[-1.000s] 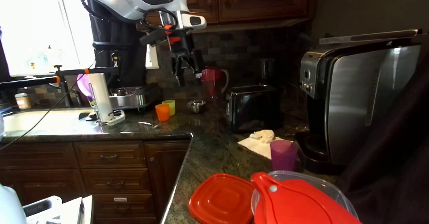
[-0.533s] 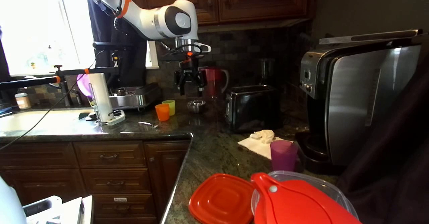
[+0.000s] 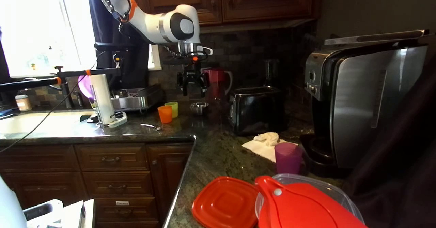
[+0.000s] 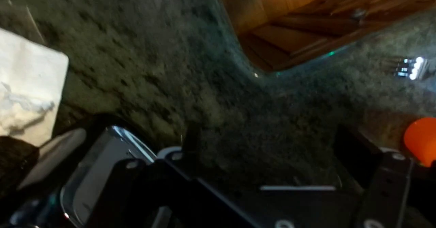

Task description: Move the orange cup

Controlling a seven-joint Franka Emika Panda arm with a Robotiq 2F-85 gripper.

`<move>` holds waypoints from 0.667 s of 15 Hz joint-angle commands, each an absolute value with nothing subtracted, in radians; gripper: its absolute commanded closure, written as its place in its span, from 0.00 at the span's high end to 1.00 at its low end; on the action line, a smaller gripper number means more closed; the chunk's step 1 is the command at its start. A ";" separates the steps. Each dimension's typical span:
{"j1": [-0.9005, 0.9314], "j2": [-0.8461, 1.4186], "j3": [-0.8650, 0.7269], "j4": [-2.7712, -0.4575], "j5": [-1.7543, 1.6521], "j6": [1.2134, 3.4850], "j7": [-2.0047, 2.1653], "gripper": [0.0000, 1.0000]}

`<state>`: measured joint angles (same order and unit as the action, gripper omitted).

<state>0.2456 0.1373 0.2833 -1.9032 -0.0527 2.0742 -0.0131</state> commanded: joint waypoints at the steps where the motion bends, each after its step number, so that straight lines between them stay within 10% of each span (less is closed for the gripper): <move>1: 0.290 0.238 0.309 -1.879 -0.017 2.321 -0.052 1.00; 10: 0.274 0.481 0.532 -1.762 0.289 2.532 -0.412 1.00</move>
<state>0.3066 0.3935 0.4585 -1.8415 0.1958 2.5646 -0.2836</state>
